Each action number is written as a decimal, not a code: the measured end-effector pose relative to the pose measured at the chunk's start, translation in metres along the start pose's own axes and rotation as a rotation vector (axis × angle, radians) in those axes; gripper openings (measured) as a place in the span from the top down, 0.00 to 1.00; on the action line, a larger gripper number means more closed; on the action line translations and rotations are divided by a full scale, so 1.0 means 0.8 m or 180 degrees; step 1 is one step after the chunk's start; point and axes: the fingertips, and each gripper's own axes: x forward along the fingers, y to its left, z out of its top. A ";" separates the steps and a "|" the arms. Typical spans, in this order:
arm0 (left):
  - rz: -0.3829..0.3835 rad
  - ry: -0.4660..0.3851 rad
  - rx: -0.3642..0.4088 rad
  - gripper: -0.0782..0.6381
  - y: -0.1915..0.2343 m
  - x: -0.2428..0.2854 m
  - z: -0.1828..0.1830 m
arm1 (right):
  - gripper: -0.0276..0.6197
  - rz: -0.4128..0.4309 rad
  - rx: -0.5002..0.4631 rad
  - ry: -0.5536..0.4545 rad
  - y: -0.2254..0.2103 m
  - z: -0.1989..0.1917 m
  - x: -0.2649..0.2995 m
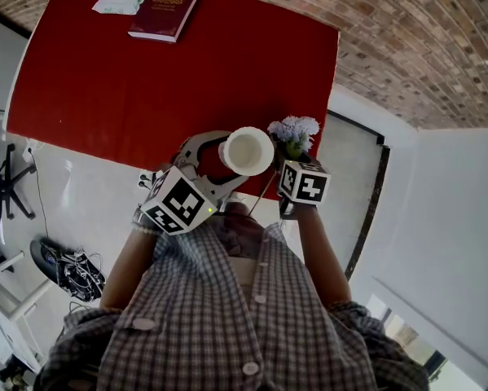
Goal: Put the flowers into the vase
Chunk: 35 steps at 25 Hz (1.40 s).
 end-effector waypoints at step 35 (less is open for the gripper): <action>-0.0032 -0.0057 0.0031 0.45 0.003 0.000 0.001 | 0.90 0.0671 -0.0303 -0.2717 0.070 0.286 -0.287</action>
